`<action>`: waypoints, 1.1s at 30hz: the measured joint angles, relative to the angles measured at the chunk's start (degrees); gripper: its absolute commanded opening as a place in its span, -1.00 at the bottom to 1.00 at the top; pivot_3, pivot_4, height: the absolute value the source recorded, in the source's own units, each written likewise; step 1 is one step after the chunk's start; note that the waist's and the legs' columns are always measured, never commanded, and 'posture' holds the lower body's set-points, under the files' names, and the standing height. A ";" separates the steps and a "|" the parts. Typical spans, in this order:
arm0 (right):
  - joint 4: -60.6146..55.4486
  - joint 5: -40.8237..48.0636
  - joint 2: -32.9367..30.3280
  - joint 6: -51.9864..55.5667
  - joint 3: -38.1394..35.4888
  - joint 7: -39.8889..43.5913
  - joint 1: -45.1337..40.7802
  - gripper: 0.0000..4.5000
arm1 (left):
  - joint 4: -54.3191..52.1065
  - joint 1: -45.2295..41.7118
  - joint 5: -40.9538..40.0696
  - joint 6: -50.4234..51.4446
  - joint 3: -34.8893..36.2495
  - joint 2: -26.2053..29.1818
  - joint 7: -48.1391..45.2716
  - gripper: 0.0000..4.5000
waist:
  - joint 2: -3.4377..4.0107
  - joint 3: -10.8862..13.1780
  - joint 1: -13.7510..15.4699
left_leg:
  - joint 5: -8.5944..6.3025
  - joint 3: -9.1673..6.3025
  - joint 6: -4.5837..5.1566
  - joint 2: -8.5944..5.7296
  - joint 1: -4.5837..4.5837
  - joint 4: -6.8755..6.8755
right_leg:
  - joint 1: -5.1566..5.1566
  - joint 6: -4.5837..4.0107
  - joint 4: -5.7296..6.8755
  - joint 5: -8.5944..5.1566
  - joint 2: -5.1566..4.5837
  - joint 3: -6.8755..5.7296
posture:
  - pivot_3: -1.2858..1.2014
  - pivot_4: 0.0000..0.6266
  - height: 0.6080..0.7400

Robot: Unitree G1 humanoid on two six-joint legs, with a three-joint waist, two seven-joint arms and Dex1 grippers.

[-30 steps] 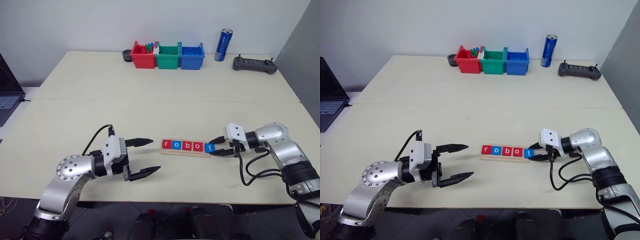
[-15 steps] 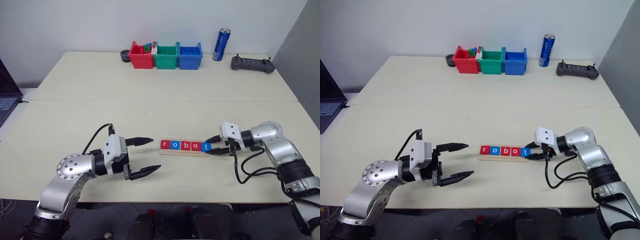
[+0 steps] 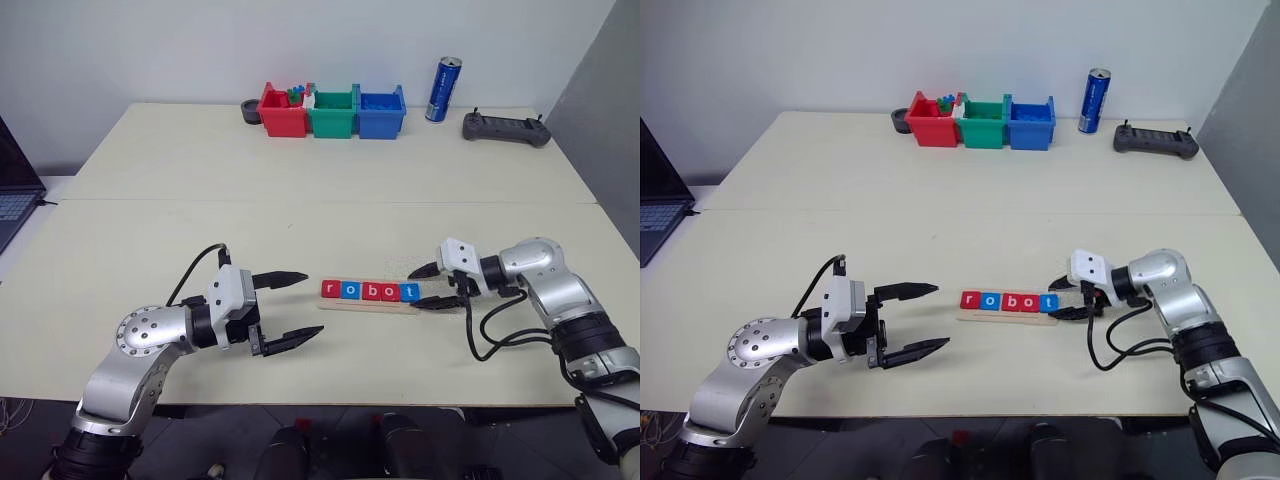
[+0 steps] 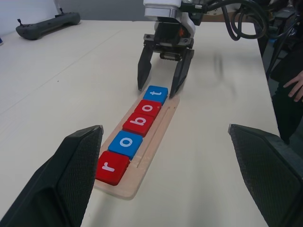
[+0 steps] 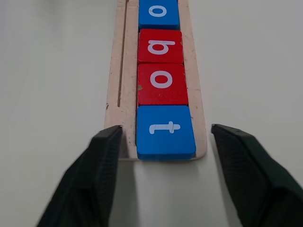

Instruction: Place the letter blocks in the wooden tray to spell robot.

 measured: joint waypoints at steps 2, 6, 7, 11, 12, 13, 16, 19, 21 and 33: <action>-1.42 1.39 -0.09 2.69 -0.71 0.38 0.02 0.99 | 0.00 -0.06 0.01 0.00 -0.01 0.00 -0.02 1.00 | 0.01 0.00 0.00 | 0.00 0.00 0.00 0.00 0.00 0.00 | 0.00 0.00 0.00 0.00 0.00 0.00 | 0.03 -0.52 1.00; -6.57 5.78 -0.92 10.52 -4.16 0.37 0.00 0.99 | 0.02 -0.35 0.01 0.00 -0.03 0.00 -0.09 1.00 | 0.01 0.01 0.02 | 0.00 -0.02 0.00 0.00 -0.02 0.00 | 0.00 0.00 0.00 0.00 0.00 -0.01 | 0.03 -0.52 1.00; -8.42 7.16 -1.39 13.01 -5.13 -0.06 0.06 0.99 | 0.03 -0.39 0.01 0.00 -0.04 0.00 -0.12 1.00 | 0.01 0.00 0.04 | 0.00 -0.02 0.00 -0.01 -0.02 0.00 | 0.00 0.00 0.00 0.00 0.00 -0.01 | 0.03 -0.52 1.00; -15.08 9.89 -4.27 17.82 -9.22 -2.22 2.94 0.99 | 0.08 -0.99 0.01 -0.01 -0.84 -0.10 -0.19 1.00 | 0.00 0.00 0.16 | 0.00 -0.03 0.00 -0.01 -0.04 0.00 | 0.00 0.00 -0.03 0.00 0.00 -0.02 | 0.03 -0.52 1.00; -16.25 10.02 -4.88 18.10 -9.95 -2.95 4.85 0.99 | 0.19 -1.06 0.01 -0.01 -1.00 -0.10 -0.24 1.00 | -0.01 0.00 0.29 | 0.00 -0.04 0.00 -0.02 -0.05 0.00 | 0.01 0.00 -0.04 0.00 0.00 -0.03 | 0.03 -0.52 1.00; -16.51 10.07 -4.96 18.12 -10.08 -3.16 5.67 0.99 | 0.30 -1.10 0.02 -0.01 -1.04 -0.10 -0.25 1.00 | -0.01 0.00 0.29 | 0.00 -0.02 0.00 -0.02 -0.05 0.00 | 0.01 0.00 -0.04 0.00 0.00 -0.02 | 0.03 -0.52 1.00; -17.73 10.05 -5.22 16.24 -10.68 -4.78 11.03 0.59 | 0.52 -1.83 -0.01 0.08 -1.18 -0.11 -0.70 1.00 | -0.01 0.00 0.28 | 0.00 0.01 0.00 -0.03 -0.03 0.00 | 0.00 0.01 -0.03 0.00 -0.01 0.00 | 0.03 -0.52 1.00; -17.77 9.61 -5.23 13.47 -10.95 -5.91 13.08 0.13 | 0.60 -2.90 -0.04 0.14 -1.20 -0.13 -1.04 1.00 | -0.01 0.00 0.13 | 0.00 0.03 0.00 -0.02 -0.01 0.01 | 0.00 0.01 -0.01 0.00 0.00 0.00 | 0.03 -0.52 1.00; -17.76 9.57 -5.22 12.11 -10.96 -6.45 13.76 -0.16 | 0.85 -3.04 -0.04 0.14 -1.20 -0.13 -1.27 1.00 | 0.00 0.00 -0.12 | 0.00 0.03 0.00 0.01 0.01 0.00 | 0.00 0.01 0.01 0.00 0.02 0.01 | 0.03 -0.52 1.00; -16.04 7.15 -3.51 6.78 -8.04 -8.26 13.85 -0.98 | 1.36 -2.73 -0.04 0.16 -1.20 -0.12 -1.70 1.00 | 0.00 0.00 0.03 | 0.00 0.02 0.00 0.00 0.00 0.01 | 0.00 0.01 0.00 0.00 0.02 0.01 | 0.03 -0.52 1.00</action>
